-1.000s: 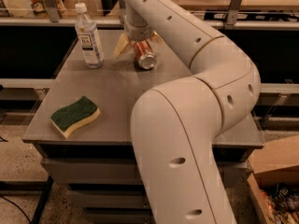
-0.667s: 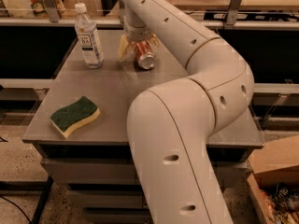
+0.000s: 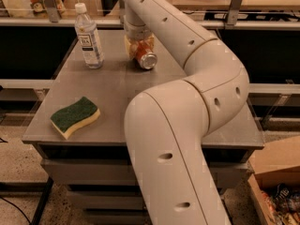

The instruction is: Place coke can upright

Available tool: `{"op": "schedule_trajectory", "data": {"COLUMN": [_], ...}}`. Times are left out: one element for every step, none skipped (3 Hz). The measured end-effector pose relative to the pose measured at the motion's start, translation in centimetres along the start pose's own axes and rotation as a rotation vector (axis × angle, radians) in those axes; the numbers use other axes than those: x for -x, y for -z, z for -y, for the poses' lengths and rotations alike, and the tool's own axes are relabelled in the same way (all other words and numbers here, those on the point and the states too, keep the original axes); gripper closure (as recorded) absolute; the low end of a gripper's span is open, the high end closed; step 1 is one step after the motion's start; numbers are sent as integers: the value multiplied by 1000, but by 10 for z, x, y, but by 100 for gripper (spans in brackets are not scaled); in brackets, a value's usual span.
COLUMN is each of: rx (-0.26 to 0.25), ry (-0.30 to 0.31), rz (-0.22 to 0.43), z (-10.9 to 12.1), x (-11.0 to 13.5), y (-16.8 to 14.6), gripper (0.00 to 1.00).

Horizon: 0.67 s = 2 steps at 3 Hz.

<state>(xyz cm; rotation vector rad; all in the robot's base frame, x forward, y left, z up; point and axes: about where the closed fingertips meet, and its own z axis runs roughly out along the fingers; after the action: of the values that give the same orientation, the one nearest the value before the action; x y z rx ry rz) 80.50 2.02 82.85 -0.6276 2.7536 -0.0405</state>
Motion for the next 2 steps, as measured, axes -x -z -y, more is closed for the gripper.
{"op": "schedule_trajectory", "data": {"rx": [51,95], "ry": [45,83], "rz": [25,66], "z": [1,8], "x": [-1,-10], "y": [22,59], "gripper": [87,99]}}
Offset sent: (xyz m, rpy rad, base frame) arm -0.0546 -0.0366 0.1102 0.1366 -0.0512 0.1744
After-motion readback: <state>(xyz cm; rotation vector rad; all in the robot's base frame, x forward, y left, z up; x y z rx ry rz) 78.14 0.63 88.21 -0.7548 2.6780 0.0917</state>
